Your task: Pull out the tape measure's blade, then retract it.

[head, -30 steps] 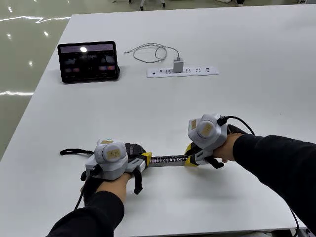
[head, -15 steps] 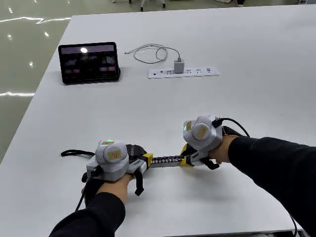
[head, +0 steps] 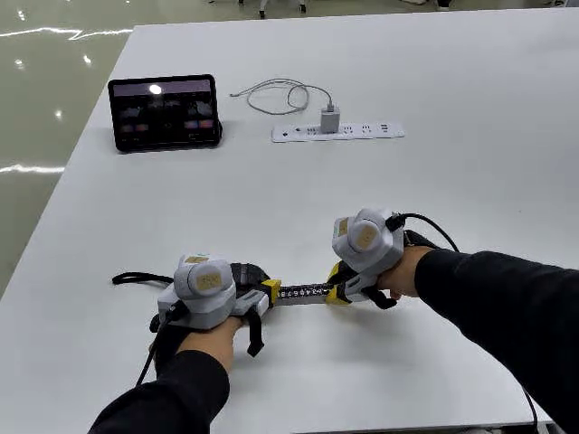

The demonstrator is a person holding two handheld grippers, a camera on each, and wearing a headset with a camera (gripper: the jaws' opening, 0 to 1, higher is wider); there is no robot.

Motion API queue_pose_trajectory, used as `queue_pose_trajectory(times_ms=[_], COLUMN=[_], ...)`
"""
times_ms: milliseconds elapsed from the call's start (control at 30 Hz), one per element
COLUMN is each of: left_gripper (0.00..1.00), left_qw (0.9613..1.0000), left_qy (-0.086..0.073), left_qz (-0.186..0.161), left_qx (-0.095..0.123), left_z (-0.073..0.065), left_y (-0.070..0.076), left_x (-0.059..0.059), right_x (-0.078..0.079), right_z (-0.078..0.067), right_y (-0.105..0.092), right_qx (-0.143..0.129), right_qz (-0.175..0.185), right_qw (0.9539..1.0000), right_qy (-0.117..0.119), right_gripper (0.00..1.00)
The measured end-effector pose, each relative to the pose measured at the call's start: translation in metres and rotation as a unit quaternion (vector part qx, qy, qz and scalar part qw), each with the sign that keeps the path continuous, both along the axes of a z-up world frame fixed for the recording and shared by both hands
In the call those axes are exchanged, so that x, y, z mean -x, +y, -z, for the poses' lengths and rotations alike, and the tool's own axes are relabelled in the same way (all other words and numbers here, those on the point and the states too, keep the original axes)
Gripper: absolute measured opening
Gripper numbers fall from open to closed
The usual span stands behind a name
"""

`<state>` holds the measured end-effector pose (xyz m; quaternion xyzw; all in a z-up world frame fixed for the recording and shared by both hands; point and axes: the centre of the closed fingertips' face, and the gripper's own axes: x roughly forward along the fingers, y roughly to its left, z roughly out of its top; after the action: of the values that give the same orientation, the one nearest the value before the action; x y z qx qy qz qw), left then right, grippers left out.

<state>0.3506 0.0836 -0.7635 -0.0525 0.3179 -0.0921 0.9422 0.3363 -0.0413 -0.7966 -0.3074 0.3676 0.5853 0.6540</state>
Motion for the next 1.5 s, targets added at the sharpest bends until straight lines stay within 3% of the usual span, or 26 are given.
queue_pose_trajectory(times_ms=[700, 733, 1300, 1500], left_gripper=[0.61, 0.61, 0.61, 0.61], left_qw=[0.9999, 0.9999, 0.9998, 0.9998], left_qy=[-0.002, -0.002, 0.0, -0.001], left_qz=[0.004, 0.005, 0.004, 0.004], left_qx=[0.016, 0.015, 0.018, 0.017], left_z=[-0.002, -0.002, -0.002, -0.002], left_y=[0.0, 0.0, 0.0, 0.0], left_x=[0.002, 0.002, 0.003, 0.002], right_x=[0.006, 0.006, 0.006, 0.006], right_z=[-0.001, -0.001, 0.001, 0.0], right_y=[0.026, 0.028, 0.05, 0.056], right_qx=[-0.031, -0.034, -0.038, -0.047], right_qz=[0.009, 0.019, -0.001, 0.014], right_qw=[0.9994, 0.9991, 0.9993, 0.9987], right_qy=[0.01, 0.018, 0.001, 0.014], right_gripper=[0.11, 0.11, 0.11, 0.11])
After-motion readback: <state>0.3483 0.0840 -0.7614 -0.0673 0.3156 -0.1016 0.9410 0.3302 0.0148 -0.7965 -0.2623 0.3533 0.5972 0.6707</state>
